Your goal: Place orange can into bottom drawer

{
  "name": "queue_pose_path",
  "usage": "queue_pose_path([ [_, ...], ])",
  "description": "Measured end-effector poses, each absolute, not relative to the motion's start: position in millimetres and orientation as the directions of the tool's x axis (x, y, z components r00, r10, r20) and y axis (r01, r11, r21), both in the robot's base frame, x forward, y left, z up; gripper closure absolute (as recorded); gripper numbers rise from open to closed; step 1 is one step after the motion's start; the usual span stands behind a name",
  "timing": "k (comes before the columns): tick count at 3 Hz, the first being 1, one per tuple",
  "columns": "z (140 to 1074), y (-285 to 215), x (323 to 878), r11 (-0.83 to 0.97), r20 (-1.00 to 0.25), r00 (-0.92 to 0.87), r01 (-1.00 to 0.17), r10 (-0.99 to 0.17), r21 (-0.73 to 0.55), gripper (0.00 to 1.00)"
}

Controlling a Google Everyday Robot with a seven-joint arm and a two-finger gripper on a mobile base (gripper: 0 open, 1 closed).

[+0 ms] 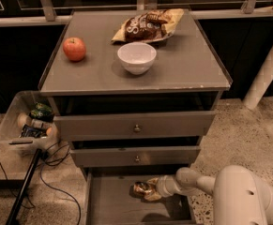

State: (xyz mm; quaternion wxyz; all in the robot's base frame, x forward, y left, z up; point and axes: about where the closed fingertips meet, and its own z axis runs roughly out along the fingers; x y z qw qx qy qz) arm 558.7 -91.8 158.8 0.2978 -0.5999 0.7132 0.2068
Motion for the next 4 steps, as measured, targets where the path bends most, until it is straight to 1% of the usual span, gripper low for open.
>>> queue_pose_path([
  [1,158.8,-91.8,558.6,0.195,-0.673,-0.103,-0.979,-0.733,-0.062,0.83],
  [4,158.7,-91.7,558.6,0.195,-0.673,-0.103,-0.979,-0.732,-0.062,0.13],
])
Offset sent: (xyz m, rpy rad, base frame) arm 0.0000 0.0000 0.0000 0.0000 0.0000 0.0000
